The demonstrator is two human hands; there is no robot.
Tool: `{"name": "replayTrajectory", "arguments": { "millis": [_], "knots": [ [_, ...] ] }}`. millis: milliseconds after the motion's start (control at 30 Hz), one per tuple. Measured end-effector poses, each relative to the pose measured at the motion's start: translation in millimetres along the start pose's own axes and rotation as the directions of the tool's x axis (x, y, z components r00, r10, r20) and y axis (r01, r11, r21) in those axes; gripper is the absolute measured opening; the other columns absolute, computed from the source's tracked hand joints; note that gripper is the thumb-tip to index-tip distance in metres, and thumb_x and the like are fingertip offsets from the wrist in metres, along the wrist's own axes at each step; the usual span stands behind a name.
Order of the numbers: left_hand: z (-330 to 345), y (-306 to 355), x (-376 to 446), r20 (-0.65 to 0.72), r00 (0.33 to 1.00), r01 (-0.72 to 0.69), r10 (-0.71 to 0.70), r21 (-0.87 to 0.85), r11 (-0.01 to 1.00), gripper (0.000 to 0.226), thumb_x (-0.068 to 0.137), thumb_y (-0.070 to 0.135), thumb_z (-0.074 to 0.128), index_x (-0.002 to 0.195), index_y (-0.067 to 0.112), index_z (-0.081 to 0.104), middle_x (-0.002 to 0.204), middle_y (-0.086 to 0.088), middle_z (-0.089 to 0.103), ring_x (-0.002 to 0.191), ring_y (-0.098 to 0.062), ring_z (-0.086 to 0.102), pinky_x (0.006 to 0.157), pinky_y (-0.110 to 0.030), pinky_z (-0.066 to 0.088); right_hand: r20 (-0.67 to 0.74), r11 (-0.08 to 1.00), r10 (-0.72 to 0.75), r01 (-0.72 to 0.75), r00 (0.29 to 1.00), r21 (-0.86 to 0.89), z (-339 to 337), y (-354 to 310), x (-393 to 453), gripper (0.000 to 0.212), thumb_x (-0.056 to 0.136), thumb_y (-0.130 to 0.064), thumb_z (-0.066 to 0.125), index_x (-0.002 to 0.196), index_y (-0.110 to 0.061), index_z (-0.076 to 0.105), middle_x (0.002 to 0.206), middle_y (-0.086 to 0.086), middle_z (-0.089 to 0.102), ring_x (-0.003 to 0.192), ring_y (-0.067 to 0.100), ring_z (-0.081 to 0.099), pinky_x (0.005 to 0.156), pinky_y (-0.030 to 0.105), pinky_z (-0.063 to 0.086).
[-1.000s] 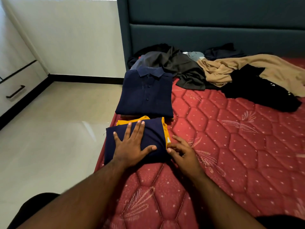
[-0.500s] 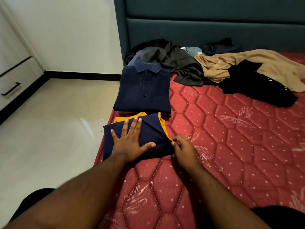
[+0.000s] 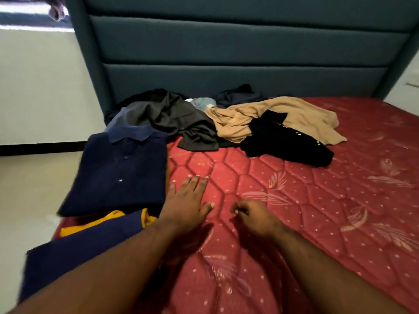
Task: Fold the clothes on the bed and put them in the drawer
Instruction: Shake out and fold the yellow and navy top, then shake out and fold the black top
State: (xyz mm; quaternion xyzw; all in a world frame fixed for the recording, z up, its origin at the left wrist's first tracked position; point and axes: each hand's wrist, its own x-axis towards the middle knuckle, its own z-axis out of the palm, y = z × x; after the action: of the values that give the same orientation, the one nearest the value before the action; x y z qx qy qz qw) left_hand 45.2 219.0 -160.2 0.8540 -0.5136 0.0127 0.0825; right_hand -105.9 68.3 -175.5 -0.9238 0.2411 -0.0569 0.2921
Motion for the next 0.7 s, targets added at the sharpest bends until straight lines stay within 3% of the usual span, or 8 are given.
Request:
{"name": "replayTrajectory", "arguments": {
  "millis": [100,200,333,400,433,533,633,700],
  "knots": [
    [26.6,21.3,77.7,0.108,0.994,0.018,-0.005,-0.118,0.993,0.074,0.096,0.052,0.043,0.155,0.022,0.011,0.163,-0.004,0.011,0.150,-0.022,0.007,0.120,-0.048,0.010,-0.042,0.991,0.030,-0.035,0.999,-0.125,-26.0,56.1,29.1,0.011,0.084,-0.008,0.059,0.085,-0.013,0.069,0.092,0.006,0.066,0.088,0.021,0.059,0.077,0.029,0.043],
    [68.9,33.7,147.0,0.149,0.989,0.030,-0.002,-0.184,0.982,0.069,0.097,0.051,0.040,0.155,0.023,0.014,0.163,-0.003,0.011,0.150,-0.022,0.007,0.120,-0.047,0.009,-0.031,0.992,0.101,-0.103,0.994,-0.069,-46.6,108.5,74.6,0.023,0.078,0.004,0.062,0.094,-0.012,0.067,0.096,0.006,0.064,0.096,0.026,0.061,0.089,0.034,0.047],
    [122.2,35.6,160.0,-0.123,0.991,0.039,-0.046,-0.064,0.997,0.062,0.094,0.058,0.026,0.150,0.030,0.031,0.159,0.002,0.027,0.147,-0.024,0.020,0.119,-0.046,0.009,-0.301,0.986,0.111,-0.143,0.947,-0.089,-72.9,154.2,145.6,0.053,0.085,-0.010,0.059,0.136,-0.006,0.047,0.140,0.021,0.042,0.126,0.037,0.046,0.103,0.026,0.033],
    [133.9,33.6,160.3,-0.187,0.982,0.017,-0.036,-0.103,0.995,0.063,0.093,0.059,0.024,0.148,0.031,0.036,0.157,0.003,0.031,0.146,-0.024,0.023,0.119,-0.045,0.010,-0.368,0.953,0.195,-0.264,0.909,-0.148,-86.1,171.0,178.7,0.075,0.089,-0.015,0.058,0.153,-0.020,0.019,0.157,0.016,0.018,0.135,0.041,0.036,0.111,0.040,0.030],
    [135.8,32.0,161.0,-0.181,0.983,0.011,-0.033,-0.122,0.992,0.062,0.093,0.059,0.024,0.148,0.031,0.036,0.157,0.003,0.031,0.146,-0.024,0.023,0.119,-0.045,0.009,-0.385,0.921,0.257,-0.345,0.887,-0.180,-88.8,175.6,191.1,0.077,0.090,-0.015,0.058,0.154,-0.022,0.016,0.156,0.017,0.021,0.134,0.042,0.037,0.110,0.044,0.031],
    [143.4,27.6,161.6,-0.182,0.982,0.014,-0.039,-0.139,0.990,0.062,0.094,0.058,0.026,0.148,0.029,0.036,0.158,0.003,0.030,0.146,-0.023,0.022,0.120,-0.045,0.009,-0.452,0.846,0.377,-0.499,0.809,-0.188,-79.9,173.1,203.7,0.047,0.092,-0.012,0.053,0.138,-0.012,0.046,0.136,0.023,0.051,0.124,0.040,0.049,0.105,0.044,0.040],
    [139.3,27.5,155.6,-0.154,0.986,0.035,-0.066,-0.197,0.980,0.065,0.096,0.056,0.030,0.153,0.024,0.024,0.160,-0.001,0.024,0.147,-0.023,0.021,0.121,-0.044,0.009,-0.283,0.815,0.388,-0.470,0.877,-0.338,-54.8,137.1,170.3,0.038,0.085,-0.010,0.054,0.123,-0.013,0.058,0.125,0.022,0.059,0.115,0.040,0.057,0.094,0.041,0.046],
    [128.2,34.8,138.5,-0.121,0.987,0.072,-0.102,-0.225,0.972,0.073,0.097,0.051,0.039,0.155,0.029,0.000,0.163,-0.009,0.006,0.148,-0.026,0.017,0.121,-0.046,0.009,-0.092,0.812,0.404,-0.403,0.910,-0.422,-42.1,97.3,125.3,0.032,0.081,-0.014,0.056,0.113,-0.013,0.060,0.120,0.019,0.063,0.110,0.037,0.060,0.088,0.039,0.049]
  ]
}}
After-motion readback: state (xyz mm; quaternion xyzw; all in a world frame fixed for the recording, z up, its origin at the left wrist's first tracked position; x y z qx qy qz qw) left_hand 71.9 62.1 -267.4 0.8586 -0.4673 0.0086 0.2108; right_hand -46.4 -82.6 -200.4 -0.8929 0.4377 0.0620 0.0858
